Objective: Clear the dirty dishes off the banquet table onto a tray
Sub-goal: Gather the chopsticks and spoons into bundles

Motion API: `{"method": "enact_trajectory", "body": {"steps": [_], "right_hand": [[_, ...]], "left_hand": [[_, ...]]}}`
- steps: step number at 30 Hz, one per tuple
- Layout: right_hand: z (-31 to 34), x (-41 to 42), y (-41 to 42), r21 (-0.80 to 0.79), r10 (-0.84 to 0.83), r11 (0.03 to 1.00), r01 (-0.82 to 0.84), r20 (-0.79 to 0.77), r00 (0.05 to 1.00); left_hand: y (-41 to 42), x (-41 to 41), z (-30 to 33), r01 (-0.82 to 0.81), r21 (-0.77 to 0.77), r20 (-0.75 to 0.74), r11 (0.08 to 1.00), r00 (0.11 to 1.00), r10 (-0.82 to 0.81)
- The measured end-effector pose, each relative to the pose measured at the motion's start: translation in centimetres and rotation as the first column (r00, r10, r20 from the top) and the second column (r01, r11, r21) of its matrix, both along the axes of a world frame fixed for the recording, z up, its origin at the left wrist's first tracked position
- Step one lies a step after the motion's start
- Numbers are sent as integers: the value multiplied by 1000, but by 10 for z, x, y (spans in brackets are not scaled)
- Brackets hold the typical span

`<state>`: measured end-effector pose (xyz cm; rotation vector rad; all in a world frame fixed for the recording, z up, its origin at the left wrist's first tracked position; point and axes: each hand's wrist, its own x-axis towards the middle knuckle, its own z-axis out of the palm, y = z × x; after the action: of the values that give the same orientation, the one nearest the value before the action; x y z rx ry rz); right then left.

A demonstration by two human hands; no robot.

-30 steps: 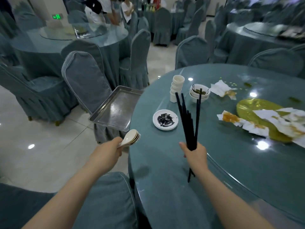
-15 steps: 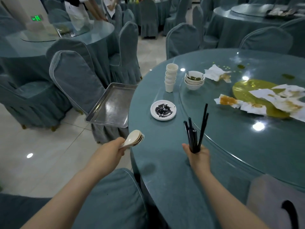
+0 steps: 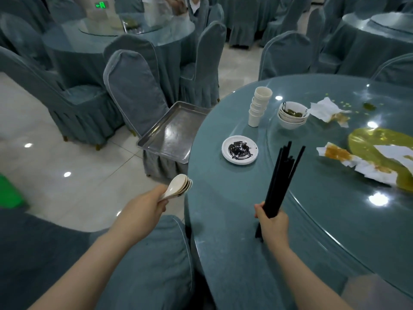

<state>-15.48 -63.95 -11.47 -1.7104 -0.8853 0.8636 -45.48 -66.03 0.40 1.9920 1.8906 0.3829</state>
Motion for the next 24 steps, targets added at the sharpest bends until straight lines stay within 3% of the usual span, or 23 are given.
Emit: {"method": "enact_trajectory", "body": {"steps": [5,8,10,13,16,20,24], "right_hand": [[15,-20,6,-44,177,984,-174,88,980],[33,-38,5,-107,356,934,-340,231,905],[49,-53,4,-197,493,870,-452,389,778],[76,-87,-6,-348,622,765,-541,615,485],[104,-138,-31,-399,643,711,-579,701,307],[137,-218,-79,-351,610,677,-646,759,227],[164,-310,-128,-261,553,649,-715,807,207]], "left_hand": [[-24,-19,8,-91,15,20,996,996,91],[-42,-34,20,-114,25,65,993,992,112],[-56,-49,28,-134,70,75,988,989,129],[-85,-83,44,-186,144,46,972,982,181],[-128,-128,61,-226,248,1,942,972,233],[-199,-195,84,-242,385,-8,891,964,265],[-272,-276,102,-250,429,-62,868,950,305]]}}
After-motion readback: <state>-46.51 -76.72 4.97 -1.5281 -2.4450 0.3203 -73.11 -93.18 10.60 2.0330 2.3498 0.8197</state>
